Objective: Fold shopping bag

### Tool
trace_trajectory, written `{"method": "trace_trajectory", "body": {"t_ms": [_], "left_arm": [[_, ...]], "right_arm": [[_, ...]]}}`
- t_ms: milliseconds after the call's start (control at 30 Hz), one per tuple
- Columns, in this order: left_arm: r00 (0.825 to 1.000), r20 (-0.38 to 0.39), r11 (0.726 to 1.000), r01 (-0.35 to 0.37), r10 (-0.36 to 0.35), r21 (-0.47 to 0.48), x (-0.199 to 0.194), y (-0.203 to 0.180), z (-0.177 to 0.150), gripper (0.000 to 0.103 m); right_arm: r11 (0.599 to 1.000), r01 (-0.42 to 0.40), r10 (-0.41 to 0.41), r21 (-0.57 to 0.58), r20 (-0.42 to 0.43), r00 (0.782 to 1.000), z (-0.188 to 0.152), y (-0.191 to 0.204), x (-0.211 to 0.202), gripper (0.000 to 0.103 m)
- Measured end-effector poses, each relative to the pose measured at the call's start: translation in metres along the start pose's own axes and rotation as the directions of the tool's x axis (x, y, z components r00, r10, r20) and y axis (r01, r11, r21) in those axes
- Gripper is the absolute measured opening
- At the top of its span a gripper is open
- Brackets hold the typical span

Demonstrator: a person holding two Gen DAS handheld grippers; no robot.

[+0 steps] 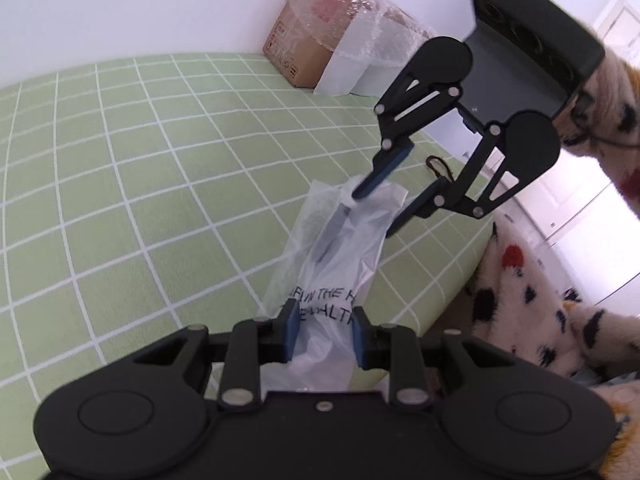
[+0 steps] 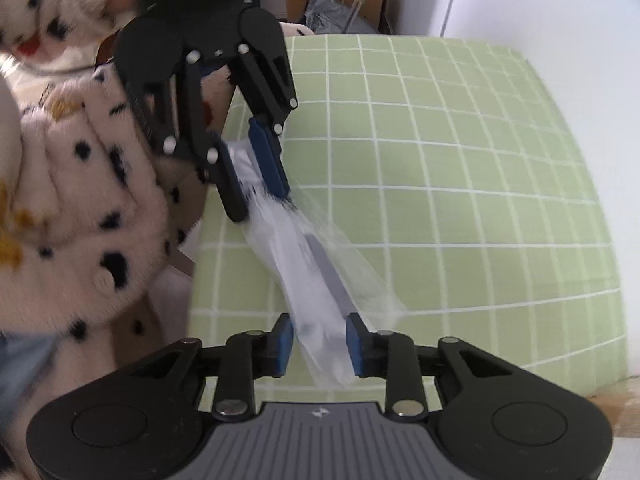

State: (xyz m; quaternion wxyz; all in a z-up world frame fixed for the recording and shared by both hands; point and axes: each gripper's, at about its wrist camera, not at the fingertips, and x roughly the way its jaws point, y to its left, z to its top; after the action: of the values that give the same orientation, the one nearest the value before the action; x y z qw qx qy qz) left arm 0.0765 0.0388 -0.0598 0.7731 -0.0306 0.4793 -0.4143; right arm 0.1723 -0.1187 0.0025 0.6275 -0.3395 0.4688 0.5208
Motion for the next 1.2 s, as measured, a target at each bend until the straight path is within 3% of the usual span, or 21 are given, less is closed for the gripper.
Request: {"method": "trace_trajectory", "body": {"t_ms": [233, 300, 333, 500, 567, 700, 767, 833, 933, 1033, 1100, 1200], "left_arm": [[0.999, -0.012, 0.998, 0.05, -0.051, -0.044, -0.001, 0.008, 0.004, 0.028], [0.997, -0.012, 0.994, 0.078, -0.079, -0.074, -0.001, 0.015, 0.005, 0.028], [0.996, -0.013, 0.993, 0.086, -0.088, -0.082, -0.002, 0.017, 0.005, 0.028], [0.992, -0.026, 0.986, 0.12, -0.124, -0.113, -0.001, 0.024, 0.009, 0.028], [0.99, -0.029, 0.982, 0.136, -0.141, -0.13, -0.002, 0.028, 0.009, 0.029], [0.985, -0.042, 0.977, 0.159, -0.166, -0.141, -0.003, 0.034, 0.013, 0.031], [0.991, -0.044, 0.987, 0.123, -0.128, -0.108, -0.006, 0.029, 0.016, 0.039], [0.996, -0.043, 0.996, 0.07, -0.073, -0.062, -0.008, 0.022, 0.018, 0.053], [0.997, -0.006, 0.996, -0.075, 0.076, 0.042, -0.016, -0.002, 0.022, 0.053], [0.978, 0.111, 0.969, -0.191, 0.175, 0.158, -0.029, -0.033, 0.019, 0.053], [0.956, 0.228, 0.942, -0.24, 0.187, 0.233, -0.036, -0.06, 0.013, 0.053], [0.934, 0.315, 0.922, -0.262, 0.169, 0.284, -0.029, -0.085, 0.008, 0.053]], "right_arm": [[0.973, 0.111, -0.094, -0.204, 0.093, 0.991, -0.014, 0.021, -0.001, 0.035], [0.969, 0.114, -0.093, -0.221, 0.101, 0.991, -0.015, 0.024, 0.003, 0.031], [0.97, 0.112, -0.091, -0.215, 0.106, 0.99, -0.014, 0.023, 0.005, 0.023], [0.999, -0.038, 0.038, 0.009, 0.074, 0.997, -0.003, -0.015, 0.006, 0.021], [0.98, -0.129, 0.124, 0.154, 0.041, 0.991, 0.003, -0.035, 0.009, 0.017], [0.933, -0.219, 0.226, 0.285, 0.011, 0.974, 0.007, -0.049, 0.019, 0.015], [0.899, -0.246, 0.265, 0.363, -0.001, 0.964, 0.007, -0.054, 0.022, 0.015], [0.855, -0.262, 0.295, 0.448, -0.004, 0.956, 0.005, -0.058, 0.025, 0.015], [0.771, -0.277, 0.334, 0.574, 0.006, 0.943, -0.001, -0.065, 0.03, 0.014], [0.699, -0.272, 0.356, 0.661, 0.008, 0.934, -0.004, -0.07, 0.032, 0.013], [0.68, -0.263, 0.366, 0.685, -0.006, 0.931, -0.004, -0.071, 0.033, 0.013], [0.662, -0.249, 0.384, 0.706, -0.035, 0.923, -0.001, -0.071, 0.036, 0.013]]}}
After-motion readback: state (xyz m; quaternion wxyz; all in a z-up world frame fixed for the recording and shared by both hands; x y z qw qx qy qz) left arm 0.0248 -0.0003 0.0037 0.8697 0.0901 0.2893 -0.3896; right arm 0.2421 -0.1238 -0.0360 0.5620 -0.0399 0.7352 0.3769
